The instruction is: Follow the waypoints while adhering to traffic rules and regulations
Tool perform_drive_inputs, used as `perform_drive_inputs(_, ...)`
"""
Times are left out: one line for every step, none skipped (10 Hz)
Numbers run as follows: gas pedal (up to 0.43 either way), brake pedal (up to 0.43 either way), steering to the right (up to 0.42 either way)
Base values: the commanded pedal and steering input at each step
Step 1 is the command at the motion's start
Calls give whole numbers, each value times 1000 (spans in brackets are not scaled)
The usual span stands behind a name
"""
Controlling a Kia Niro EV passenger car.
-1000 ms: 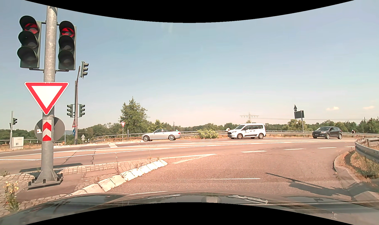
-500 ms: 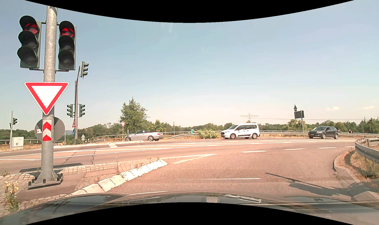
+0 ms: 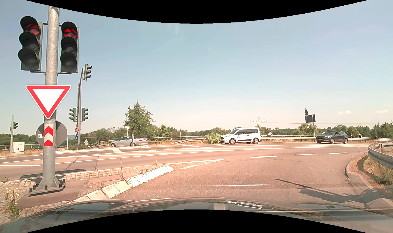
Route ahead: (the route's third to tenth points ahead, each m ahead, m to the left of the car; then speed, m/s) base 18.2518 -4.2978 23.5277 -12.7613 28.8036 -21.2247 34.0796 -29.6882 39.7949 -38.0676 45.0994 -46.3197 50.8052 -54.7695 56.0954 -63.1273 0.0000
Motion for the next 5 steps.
perform_drive_inputs(0, 280, 217)
perform_drive_inputs(0, 280, 217)
perform_drive_inputs(0, 280, 217)
perform_drive_inputs(0, 280, 217)
perform_drive_inputs(0, 280, 217)
